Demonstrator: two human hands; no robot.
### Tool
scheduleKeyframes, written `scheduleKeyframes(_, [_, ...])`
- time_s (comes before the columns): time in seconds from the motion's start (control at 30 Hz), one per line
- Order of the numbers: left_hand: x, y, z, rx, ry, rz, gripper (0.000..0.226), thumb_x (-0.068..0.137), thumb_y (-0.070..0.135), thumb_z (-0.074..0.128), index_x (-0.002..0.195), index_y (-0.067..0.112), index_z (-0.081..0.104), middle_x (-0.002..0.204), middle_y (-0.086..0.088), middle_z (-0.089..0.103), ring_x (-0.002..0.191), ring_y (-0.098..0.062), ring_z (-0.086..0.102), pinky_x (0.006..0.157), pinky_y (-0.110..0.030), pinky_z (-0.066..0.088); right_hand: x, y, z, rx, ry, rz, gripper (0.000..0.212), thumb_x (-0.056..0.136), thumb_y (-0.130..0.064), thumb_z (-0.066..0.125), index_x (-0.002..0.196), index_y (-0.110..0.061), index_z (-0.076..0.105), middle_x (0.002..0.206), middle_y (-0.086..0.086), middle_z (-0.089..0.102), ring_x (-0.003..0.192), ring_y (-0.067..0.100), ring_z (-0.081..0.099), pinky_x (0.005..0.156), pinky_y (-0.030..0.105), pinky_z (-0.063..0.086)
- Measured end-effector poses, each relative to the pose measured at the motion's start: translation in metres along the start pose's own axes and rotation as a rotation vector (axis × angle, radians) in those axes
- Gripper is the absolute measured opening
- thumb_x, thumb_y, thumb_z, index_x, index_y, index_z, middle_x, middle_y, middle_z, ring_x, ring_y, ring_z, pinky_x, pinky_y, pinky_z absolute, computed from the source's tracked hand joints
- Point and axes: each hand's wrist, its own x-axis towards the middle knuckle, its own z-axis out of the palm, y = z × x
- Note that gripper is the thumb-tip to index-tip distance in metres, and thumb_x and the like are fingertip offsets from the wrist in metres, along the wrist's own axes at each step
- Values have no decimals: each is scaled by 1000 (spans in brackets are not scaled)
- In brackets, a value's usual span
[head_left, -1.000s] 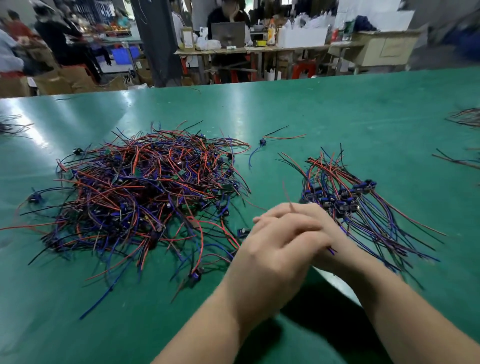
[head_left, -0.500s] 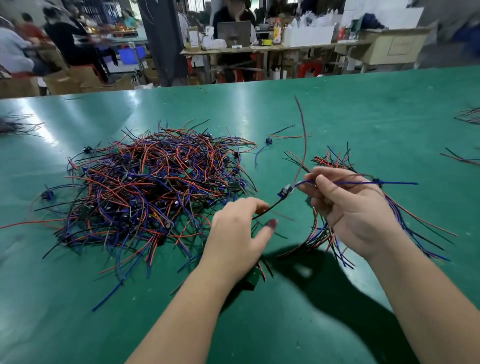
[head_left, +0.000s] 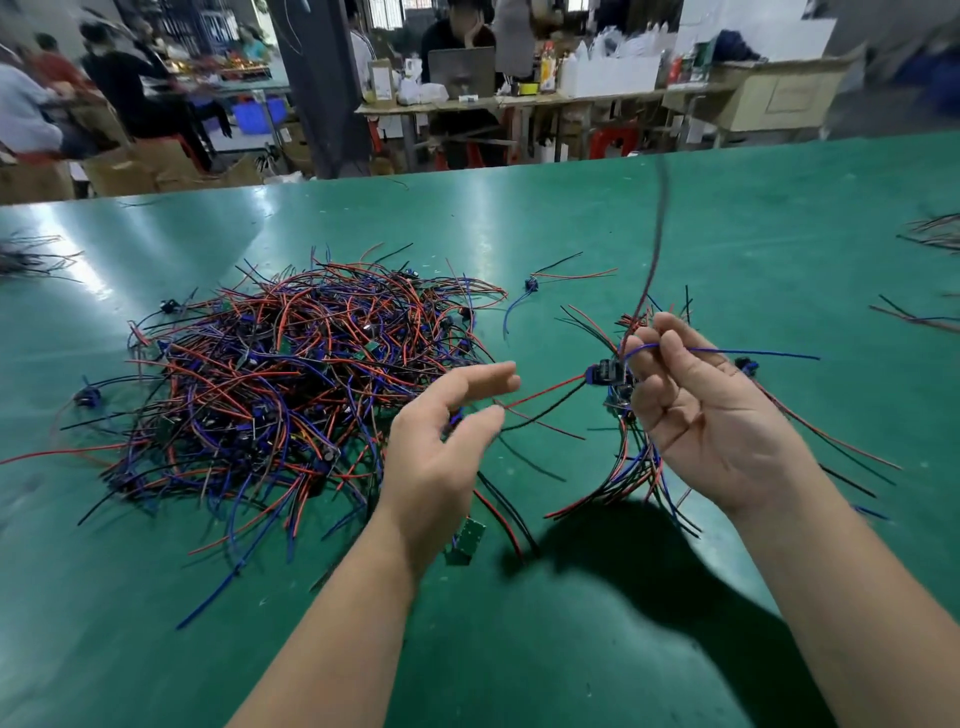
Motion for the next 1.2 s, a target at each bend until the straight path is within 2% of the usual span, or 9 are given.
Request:
scheduleKeyframes(0.1, [1,12,-5,-568,-104,-190,45,79,32,42,91,4,75,87,-16,74,85,-29,70,78,-28,53,2,-2,-1,72,25,23,17,71,-11,62,69,-18,77,73,-1,71,64,3,67,48,10,48])
scheduleKeyframes(0.2, [7,18,-16,-884,-126,-434,53,72,46,45,85,6,77,74,-13,73,62,-23,70,61,-28,57,0,-4,-1,80,17,29,17,56,-15,71,72,-19,78,75,-6,72,68,-2,68,53,10,51])
scheduleKeyframes(0.4, [5,17,-4,-499,-302,-614,42,66,49,69,83,12,77,89,-10,75,77,-19,72,61,-26,58,-2,10,1,-133,-32,100,23,69,-15,62,87,-21,74,73,-7,71,66,1,68,47,12,46])
scheduleKeyframes(0.53, [-6,14,10,-411,-421,-583,25,67,40,72,78,19,78,72,1,71,61,-9,65,63,-23,56,-2,31,0,-452,-15,128,38,60,-16,69,98,-14,62,69,1,70,59,7,65,51,13,43])
scheduleKeyframes(0.67, [-4,11,11,-409,-392,-678,33,65,44,72,77,13,73,64,2,60,49,-6,54,55,-21,53,-5,44,0,-628,-21,196,31,76,-6,66,107,-7,60,70,8,60,52,6,54,50,16,39])
scheduleKeyframes(0.8, [-2,9,13,-444,-311,-694,26,61,41,70,68,17,73,68,0,63,50,-9,57,55,-23,53,-8,28,2,-550,-106,287,20,89,0,55,109,1,59,74,7,67,52,9,60,47,15,47])
scheduleKeyframes(0.9, [-1,8,12,-451,-222,-689,20,63,41,67,63,23,75,65,6,65,48,-7,57,55,-23,52,-2,-10,-9,-550,47,56,16,90,2,53,100,-3,64,77,7,72,54,11,64,45,16,48])
scheduleKeyframes(1.03, [1,7,11,-438,-142,-697,25,69,43,68,68,19,75,59,8,61,48,-7,53,58,-24,49,11,-30,-37,-1165,309,-292,16,86,1,61,95,-9,71,71,0,67,56,6,55,55,17,44])
scheduleKeyframes(1.2, [3,5,12,-435,-95,-706,27,84,38,62,70,19,76,61,10,61,48,-8,49,57,-24,44,14,-3,-42,-1824,112,-346,21,80,-20,72,101,-20,73,86,-5,66,72,11,55,66,16,35])
